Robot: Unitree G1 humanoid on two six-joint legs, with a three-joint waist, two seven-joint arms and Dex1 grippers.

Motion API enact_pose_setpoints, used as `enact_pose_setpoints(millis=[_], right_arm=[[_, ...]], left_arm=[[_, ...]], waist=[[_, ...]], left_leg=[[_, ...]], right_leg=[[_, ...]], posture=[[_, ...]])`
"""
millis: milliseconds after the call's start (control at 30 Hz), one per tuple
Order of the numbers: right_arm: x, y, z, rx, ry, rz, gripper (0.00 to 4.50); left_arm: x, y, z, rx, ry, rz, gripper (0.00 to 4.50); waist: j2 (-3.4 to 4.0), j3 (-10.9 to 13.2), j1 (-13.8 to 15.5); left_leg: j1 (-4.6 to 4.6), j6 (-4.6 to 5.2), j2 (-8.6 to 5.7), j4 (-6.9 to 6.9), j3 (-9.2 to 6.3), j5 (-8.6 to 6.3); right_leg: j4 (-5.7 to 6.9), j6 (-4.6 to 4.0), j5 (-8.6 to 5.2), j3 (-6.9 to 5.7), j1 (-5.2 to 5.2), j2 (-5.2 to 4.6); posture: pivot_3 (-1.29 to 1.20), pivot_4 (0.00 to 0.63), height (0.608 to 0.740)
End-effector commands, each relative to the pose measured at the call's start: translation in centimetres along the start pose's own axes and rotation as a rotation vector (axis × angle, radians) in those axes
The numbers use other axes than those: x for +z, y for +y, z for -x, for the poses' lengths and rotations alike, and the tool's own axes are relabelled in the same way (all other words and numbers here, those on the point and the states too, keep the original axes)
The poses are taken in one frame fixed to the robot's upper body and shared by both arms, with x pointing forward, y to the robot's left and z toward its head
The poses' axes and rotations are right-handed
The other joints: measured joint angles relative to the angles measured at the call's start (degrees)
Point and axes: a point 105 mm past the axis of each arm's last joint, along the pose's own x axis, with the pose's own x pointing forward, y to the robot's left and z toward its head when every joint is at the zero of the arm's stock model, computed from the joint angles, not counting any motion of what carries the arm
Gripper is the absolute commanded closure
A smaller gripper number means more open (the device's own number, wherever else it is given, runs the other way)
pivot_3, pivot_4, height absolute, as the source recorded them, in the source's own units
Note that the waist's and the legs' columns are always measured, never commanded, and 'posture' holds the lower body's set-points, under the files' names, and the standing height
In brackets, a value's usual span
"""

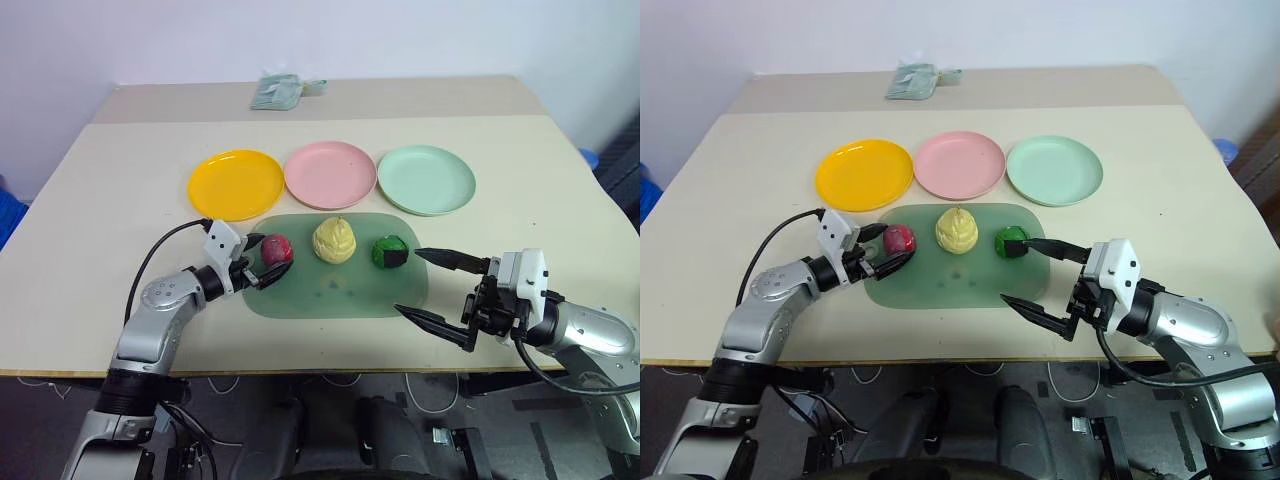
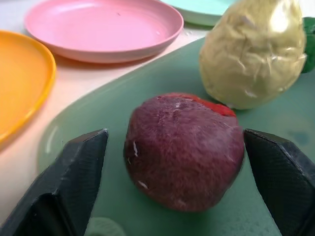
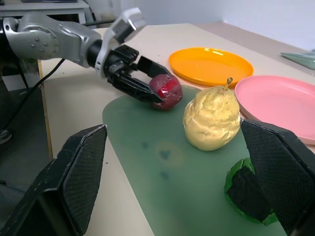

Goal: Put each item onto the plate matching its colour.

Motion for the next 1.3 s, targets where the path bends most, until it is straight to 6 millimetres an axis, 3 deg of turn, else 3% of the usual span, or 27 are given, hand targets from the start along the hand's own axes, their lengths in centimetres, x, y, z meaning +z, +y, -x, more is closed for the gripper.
enact_pose_setpoints(millis=[33, 233, 367, 500, 633, 733, 900, 1033, 1133, 1167, 1300], right_arm=[[0.5, -0.1, 0.1, -0.016, -0.025, 0.027, 0.00], [0.0, -0.2, 0.4, -0.031, -0.025, 0.027, 0.00], [-0.4, -0.7, 0.6, -0.053, -0.025, 0.036, 0.00], [-0.5, -1.4, 0.3, -0.077, -0.044, 0.045, 0.00], [-0.5, -2.5, 0.2, -0.118, -0.058, 0.070, 0.00], [-0.1, -3.7, 0.0, -0.163, -0.075, 0.093, 0.00], [0.5, -4.6, -0.5, -0.200, -0.095, 0.128, 0.00], [1.1, -4.9, -0.9, -0.213, -0.113, 0.147, 0.00], [1.3, -5.1, -1.0, -0.224, -0.121, 0.145, 0.00], [1.3, -5.1, -1.0, -0.228, -0.123, 0.145, 0.00], [1.0, -5.3, -1.1, -0.237, -0.115, 0.143, 0.00]], left_arm=[[0.8, 0.3, -0.1, 0.004, -0.022, -0.036, 1.74], [1.3, 1.3, -0.3, 0.063, -0.050, -0.050, 1.74], [5.5, 4.7, -2.3, 0.209, -0.148, 0.028, 1.74], [9.1, 6.5, -6.3, 0.257, -0.159, 0.016, 1.74], [11.2, 5.8, -11.2, 0.242, -0.143, 0.003, 1.74], [11.8, 4.7, -13.9, 0.239, -0.125, 0.010, 1.74], [11.5, 3.8, -15.7, 0.286, -0.079, 0.015, 1.74], [11.1, 3.9, -15.9, 0.318, -0.060, 0.044, 1.74], [11.1, 4.0, -15.8, 0.337, -0.059, 0.046, 0.70], [11.0, 4.0, -15.8, 0.337, -0.058, 0.047, 0.16], [11.9, 3.8, -15.8, 0.295, -0.138, 0.106, 0.03]], waist=[[0.00, 0.0, -0.1], [0.00, 0.0, 0.0], [-0.17, 0.1, 1.1], [-0.32, 0.1, 1.6], [-0.37, 0.1, 1.5], [-0.42, 0.2, 1.2], [-0.47, 0.2, 1.0], [-0.47, 0.2, 1.2], [-0.49, 0.2, 1.3], [-0.50, 0.2, 1.3], [-0.50, 0.2, 1.3]], left_leg=[[0.00, 0.00, 0.00, 0.01, 0.00, 0.00], [0.02, -0.01, 0.00, 0.03, 0.00, 0.00], [0.01, -0.02, 0.00, 0.13, -0.01, 0.02], [-0.01, -0.06, -0.02, 0.27, -0.02, 0.05], [-0.02, 0.03, -0.12, 0.29, 0.02, 0.00], [-0.05, 0.03, -0.17, 0.28, 0.09, 0.00], [-0.06, -0.04, -0.13, 0.06, 0.19, 0.04], [-0.07, -0.02, -0.15, 0.10, 0.20, 0.03], [-0.07, 0.01, -0.19, 0.12, 0.19, 0.02], [-0.07, 0.02, -0.19, 0.13, 0.19, 0.01], [-0.07, 0.03, -0.21, 0.21, 0.19, 0.00]], right_leg=[[0.01, 0.00, 0.00, 0.00, 0.00, 0.00], [0.03, 0.00, 0.00, 0.00, 0.00, 0.00], [0.09, 0.05, 0.03, -0.02, 0.02, 0.03], [0.07, 0.29, 0.17, -0.03, 0.09, 0.09], [-0.07, 0.33, 0.25, -0.07, 0.15, 0.12], [-0.13, 0.39, 0.25, -0.06, 0.14, 0.08], [-0.14, 0.40, 0.26, 0.01, -0.03, 0.01], [-0.10, 0.41, 0.26, 0.01, -0.04, 0.01], [-0.07, 0.45, 0.29, 0.01, -0.04, 0.05], [-0.06, 0.46, 0.29, 0.01, -0.04, 0.05], [0.03, 0.46, 0.30, 0.01, -0.03, 0.05]], posture=[[0.00, 0.150, 0.740], [0.00, 0.150, 0.740], [0.00, 0.150, 0.740], [0.00, 0.150, 0.740], [0.00, 0.150, 0.740], [0.00, 0.150, 0.740], [0.00, 0.150, 0.740], [0.00, 0.150, 0.740], [0.00, 0.150, 0.740], [0.00, 0.150, 0.740], [0.00, 0.150, 0.740]])
